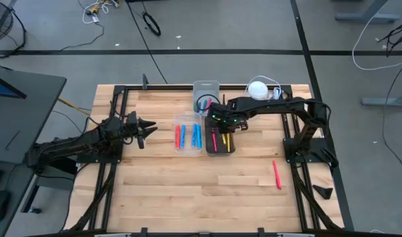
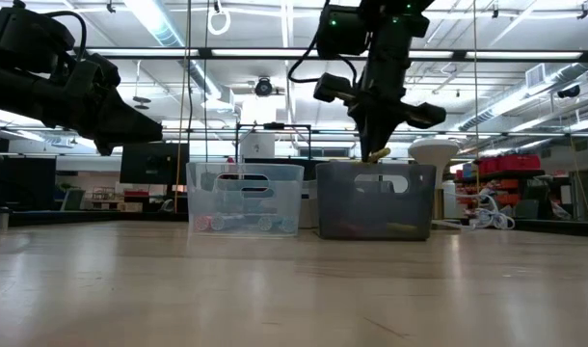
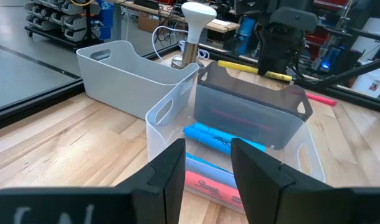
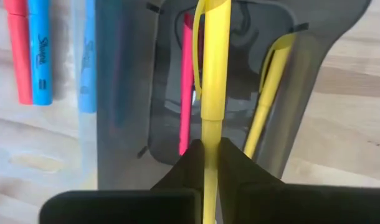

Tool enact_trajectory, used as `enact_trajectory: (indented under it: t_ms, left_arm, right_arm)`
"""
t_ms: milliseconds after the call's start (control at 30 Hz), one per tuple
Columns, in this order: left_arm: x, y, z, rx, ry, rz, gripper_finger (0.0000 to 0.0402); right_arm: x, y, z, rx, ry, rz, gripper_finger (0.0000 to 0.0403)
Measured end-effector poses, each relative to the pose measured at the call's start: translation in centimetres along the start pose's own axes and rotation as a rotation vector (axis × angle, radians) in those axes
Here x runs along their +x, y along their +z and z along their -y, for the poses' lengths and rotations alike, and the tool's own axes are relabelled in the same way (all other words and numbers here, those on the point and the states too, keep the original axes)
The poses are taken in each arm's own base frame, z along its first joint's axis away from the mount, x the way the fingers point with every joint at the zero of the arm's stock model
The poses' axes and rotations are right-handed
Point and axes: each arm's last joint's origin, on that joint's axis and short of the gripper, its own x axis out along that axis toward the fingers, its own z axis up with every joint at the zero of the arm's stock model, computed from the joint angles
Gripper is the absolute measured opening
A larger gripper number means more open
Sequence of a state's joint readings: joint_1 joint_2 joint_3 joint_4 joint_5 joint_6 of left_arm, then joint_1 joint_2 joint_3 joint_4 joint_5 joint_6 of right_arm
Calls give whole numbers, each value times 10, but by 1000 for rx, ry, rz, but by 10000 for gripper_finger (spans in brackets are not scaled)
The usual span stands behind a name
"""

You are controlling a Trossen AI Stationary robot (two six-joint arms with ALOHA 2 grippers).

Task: Pick & Place Markers
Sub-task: Put the yellow marker pen into the black bin

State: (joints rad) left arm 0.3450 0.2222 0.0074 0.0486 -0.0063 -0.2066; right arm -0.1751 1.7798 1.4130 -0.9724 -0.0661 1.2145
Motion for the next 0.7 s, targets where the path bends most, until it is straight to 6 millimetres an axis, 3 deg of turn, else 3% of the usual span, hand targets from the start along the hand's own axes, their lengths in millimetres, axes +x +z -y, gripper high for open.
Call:
enact_trajectory:
  t_ms: [200, 700]
  left_arm:
    - [0, 0, 0, 0, 0, 0, 135]
    - [0, 0, 0, 0, 0, 0, 135]
  right_arm:
    - [10, -1, 6, 16, -29, 14, 13]
    - [64, 4, 0, -34, -98, -25, 16]
